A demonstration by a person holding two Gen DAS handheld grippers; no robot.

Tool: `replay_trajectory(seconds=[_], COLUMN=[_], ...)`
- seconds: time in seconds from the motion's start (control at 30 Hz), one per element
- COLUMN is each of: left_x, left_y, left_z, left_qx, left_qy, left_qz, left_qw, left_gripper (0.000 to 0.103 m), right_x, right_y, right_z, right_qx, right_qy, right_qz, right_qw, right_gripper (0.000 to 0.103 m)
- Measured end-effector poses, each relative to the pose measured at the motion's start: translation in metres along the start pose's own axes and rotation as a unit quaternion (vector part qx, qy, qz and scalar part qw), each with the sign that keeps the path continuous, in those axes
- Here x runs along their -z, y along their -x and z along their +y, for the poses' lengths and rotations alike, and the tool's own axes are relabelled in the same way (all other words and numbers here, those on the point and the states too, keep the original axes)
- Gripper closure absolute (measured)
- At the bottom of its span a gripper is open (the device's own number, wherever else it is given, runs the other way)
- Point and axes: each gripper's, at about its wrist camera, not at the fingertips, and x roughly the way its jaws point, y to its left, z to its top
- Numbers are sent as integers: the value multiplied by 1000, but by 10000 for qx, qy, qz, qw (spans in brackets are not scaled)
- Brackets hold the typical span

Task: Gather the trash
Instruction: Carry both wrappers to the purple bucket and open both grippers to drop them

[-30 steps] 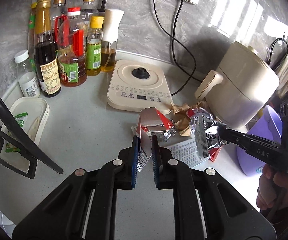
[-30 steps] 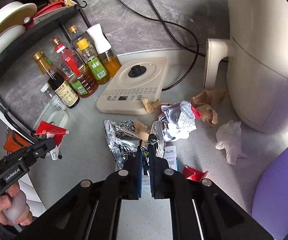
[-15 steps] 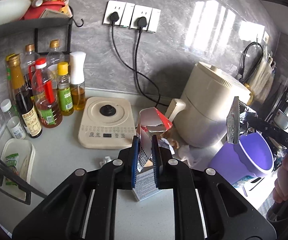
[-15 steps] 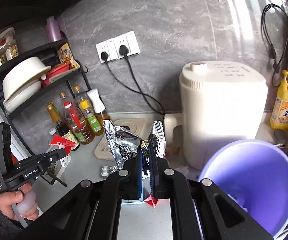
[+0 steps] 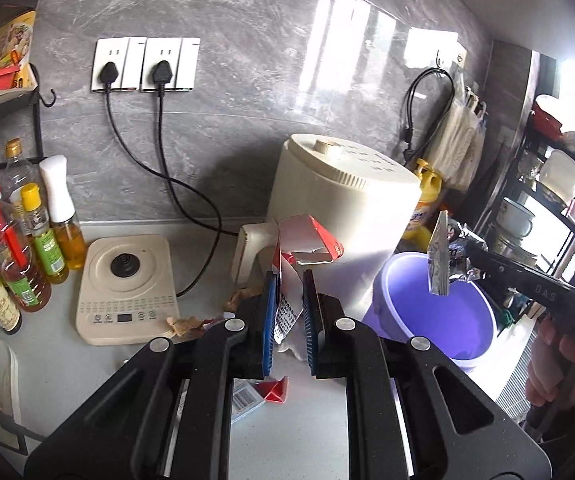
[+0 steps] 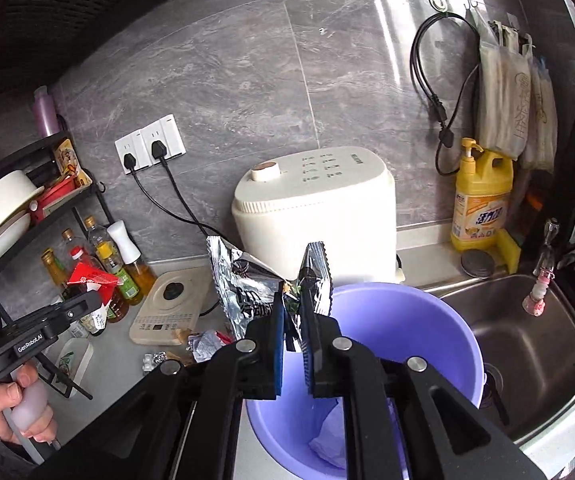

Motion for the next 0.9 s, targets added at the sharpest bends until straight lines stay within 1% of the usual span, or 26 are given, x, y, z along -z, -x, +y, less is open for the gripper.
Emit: replay_trajectory(seconds=[0.03, 0.07, 0.1, 0.13, 0.2, 0.33, 0.57, 0.8, 0.83, 0.87, 0.9], left_x=[0, 0, -1, -1, -1, 0, 1, 3, 4, 5, 6], left_y=[-2, -5, -8, -10, -15, -26, -41, -60, -62, -64, -65], left_z=[-5, -9, -14, -18, -25, -42, -68, -105, -111, -116, -119], left_qx=[57, 111, 164, 210, 302, 458, 735, 1146, 1216, 1275, 1278], left_qy=[-30, -63, -100, -134, -195, -318, -525, -765, -815, -869, -909], left_qz=[13, 32, 51, 70, 115, 219, 359, 568, 600, 652, 677], left_qw=[10000, 9999, 9998, 9997, 9993, 9982, 9953, 9888, 9874, 9859, 9853], left_gripper=[90, 90, 90, 90, 90, 90, 90, 90, 87, 80, 52], right_x=[2, 4, 6, 9, 13, 21, 29, 42, 44, 46, 48], right_y=[-2, -2, 0, 3, 9, 21, 38, 55, 57, 59, 60], right_z=[-5, -10, -15, -18, -24, -41, -61, -79, -82, -84, -85], right_qx=[67, 79, 95, 160, 223, 344, 583, 779, 805, 829, 849], right_qy=[-53, -107, -148, -147, -147, -350, -490, -677, -712, -745, -767], right_qz=[91, 168, 147, 100, 65, 25, -49, -44, -40, -42, -42], right_qw=[9999, 9998, 9997, 9997, 9996, 9988, 9971, 9947, 9942, 9938, 9934], right_gripper=[84, 68, 62, 60, 53, 53, 47, 44, 44, 43, 42])
